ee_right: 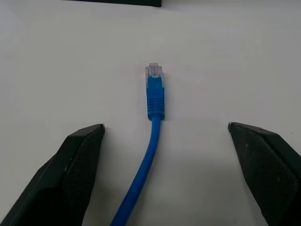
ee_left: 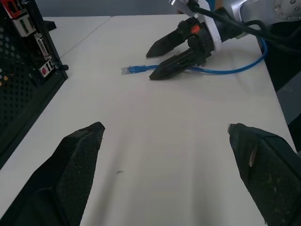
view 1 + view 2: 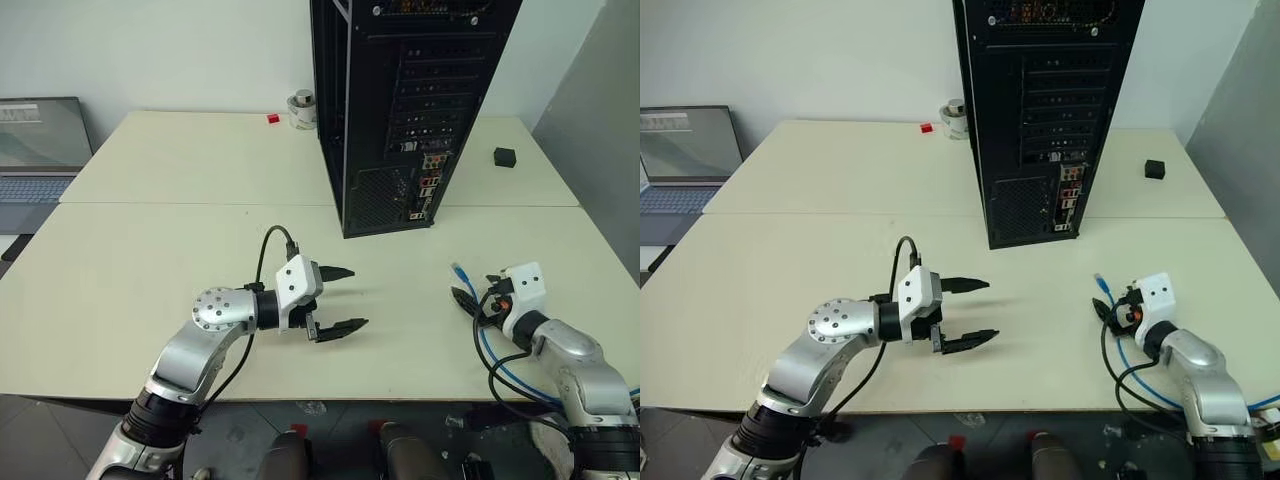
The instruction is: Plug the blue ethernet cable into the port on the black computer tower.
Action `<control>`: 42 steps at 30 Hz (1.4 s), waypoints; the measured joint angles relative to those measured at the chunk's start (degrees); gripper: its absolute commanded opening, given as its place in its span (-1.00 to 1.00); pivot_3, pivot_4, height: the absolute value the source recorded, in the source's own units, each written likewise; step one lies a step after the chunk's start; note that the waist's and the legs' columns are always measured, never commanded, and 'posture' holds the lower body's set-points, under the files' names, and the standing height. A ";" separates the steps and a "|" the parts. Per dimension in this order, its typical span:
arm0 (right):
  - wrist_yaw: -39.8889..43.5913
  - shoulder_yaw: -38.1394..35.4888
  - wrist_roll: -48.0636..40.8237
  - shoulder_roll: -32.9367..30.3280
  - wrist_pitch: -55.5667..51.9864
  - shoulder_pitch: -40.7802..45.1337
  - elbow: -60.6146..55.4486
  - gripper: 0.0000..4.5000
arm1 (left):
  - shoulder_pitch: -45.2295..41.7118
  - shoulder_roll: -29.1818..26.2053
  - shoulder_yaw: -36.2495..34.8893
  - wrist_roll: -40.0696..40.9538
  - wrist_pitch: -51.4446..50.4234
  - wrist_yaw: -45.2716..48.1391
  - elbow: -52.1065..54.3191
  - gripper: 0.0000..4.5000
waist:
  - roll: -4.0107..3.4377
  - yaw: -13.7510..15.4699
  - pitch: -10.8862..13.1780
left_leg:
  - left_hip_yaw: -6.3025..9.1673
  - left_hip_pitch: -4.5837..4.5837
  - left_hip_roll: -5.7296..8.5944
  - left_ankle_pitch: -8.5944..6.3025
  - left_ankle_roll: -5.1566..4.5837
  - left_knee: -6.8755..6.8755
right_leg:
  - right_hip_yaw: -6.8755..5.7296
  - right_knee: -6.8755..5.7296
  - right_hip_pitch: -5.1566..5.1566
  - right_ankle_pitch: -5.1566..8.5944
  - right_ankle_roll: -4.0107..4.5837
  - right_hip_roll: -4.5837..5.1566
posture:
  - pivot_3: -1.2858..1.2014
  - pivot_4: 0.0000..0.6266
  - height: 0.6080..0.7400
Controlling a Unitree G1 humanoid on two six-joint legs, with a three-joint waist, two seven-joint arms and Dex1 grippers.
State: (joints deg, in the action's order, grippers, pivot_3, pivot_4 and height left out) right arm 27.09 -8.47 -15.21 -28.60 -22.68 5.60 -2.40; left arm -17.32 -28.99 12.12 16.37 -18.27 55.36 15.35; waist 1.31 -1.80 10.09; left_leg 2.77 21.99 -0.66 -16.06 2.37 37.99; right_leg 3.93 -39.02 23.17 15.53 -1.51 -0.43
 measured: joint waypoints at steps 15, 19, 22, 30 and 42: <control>0.45 2.22 2.66 -0.29 3.36 1.53 2.25 -0.72 | -0.34 0.53 1.03 -1.14 0.00 -1.52 -2.36 1.00 | 0.00 0.01 -0.01 | 0.04 -0.02 0.01 0.00 0.00 0.02 | 0.00 -0.01 -0.03 0.00 0.00 0.00 | 0.03 -0.52 1.00; 2.65 2.04 2.48 -1.91 2.89 1.91 2.63 -0.98 | -0.66 1.03 1.03 -1.28 0.09 -1.70 -3.23 1.00 | 0.00 0.02 -0.01 | 0.04 -0.02 0.02 0.00 0.00 0.02 | 0.00 -0.01 -0.02 0.00 0.00 0.01 | 0.03 -0.52 1.00; 4.53 2.08 2.41 -3.05 2.22 1.90 2.29 -0.98 | -1.08 1.05 1.03 -1.37 0.16 -1.63 -4.25 1.00 | 0.00 0.01 -0.01 | 0.04 -0.02 0.01 0.00 0.00 0.02 | -0.02 -0.01 -0.02 0.00 0.00 0.00 | 0.03 -0.52 1.00; 17.86 11.38 2.18 -10.84 1.48 2.64 -12.94 -0.99 | -3.00 -0.05 3.13 -0.94 -0.24 3.18 -4.88 1.00 | -0.01 -0.13 0.00 | 0.08 -0.01 0.01 0.00 0.00 0.01 | -0.04 -0.01 -0.01 0.00 0.00 -0.08 | 0.03 -0.52 1.00; 27.31 21.30 2.73 -14.25 -0.76 9.06 -21.41 -0.99 | -5.81 -1.12 5.71 -2.67 2.41 8.56 -8.98 1.00 | 0.02 0.00 0.01 | 0.13 0.02 0.01 0.00 0.00 0.06 | -0.10 0.01 -0.01 0.00 0.00 -0.06 | 0.03 -0.52 1.00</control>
State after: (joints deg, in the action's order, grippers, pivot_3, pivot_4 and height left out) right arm 54.40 12.84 -12.48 -42.84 -23.44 14.65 -23.82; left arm -23.13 -30.11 17.83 13.70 -15.86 63.92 6.37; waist 1.32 -1.80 10.10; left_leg 2.90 22.01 -0.65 -16.06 2.37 38.05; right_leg 3.83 -39.01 23.16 15.53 -1.51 -0.49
